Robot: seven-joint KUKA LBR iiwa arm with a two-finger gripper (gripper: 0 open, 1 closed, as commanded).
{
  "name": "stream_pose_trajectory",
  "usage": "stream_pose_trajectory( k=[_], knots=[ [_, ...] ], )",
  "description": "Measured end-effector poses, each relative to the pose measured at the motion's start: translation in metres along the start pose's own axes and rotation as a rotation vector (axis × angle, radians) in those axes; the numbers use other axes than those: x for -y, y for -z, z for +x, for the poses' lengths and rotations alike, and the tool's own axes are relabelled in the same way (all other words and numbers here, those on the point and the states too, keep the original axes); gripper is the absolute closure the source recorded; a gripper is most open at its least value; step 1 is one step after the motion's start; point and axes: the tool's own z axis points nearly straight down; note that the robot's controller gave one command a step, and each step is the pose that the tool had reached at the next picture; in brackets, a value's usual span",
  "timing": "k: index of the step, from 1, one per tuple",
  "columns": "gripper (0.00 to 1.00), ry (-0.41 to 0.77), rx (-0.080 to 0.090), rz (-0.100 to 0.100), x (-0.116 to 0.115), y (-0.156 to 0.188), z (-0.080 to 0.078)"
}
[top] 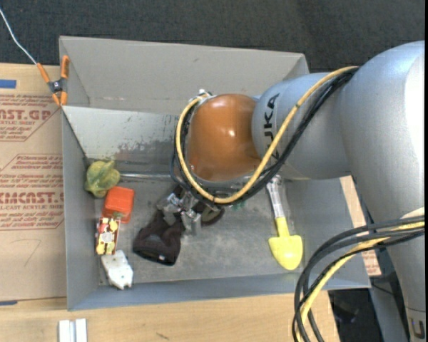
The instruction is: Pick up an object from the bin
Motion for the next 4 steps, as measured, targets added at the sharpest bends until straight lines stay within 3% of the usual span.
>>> stream_pose_trajectory(
  k=[2,4],
  knots=[
    [1.00,0.000,0.000,-0.001,0.000,0.002,0.000],
    [1.00,0.000,-0.004,-0.003,-0.001,0.037,0.001]
  ],
)
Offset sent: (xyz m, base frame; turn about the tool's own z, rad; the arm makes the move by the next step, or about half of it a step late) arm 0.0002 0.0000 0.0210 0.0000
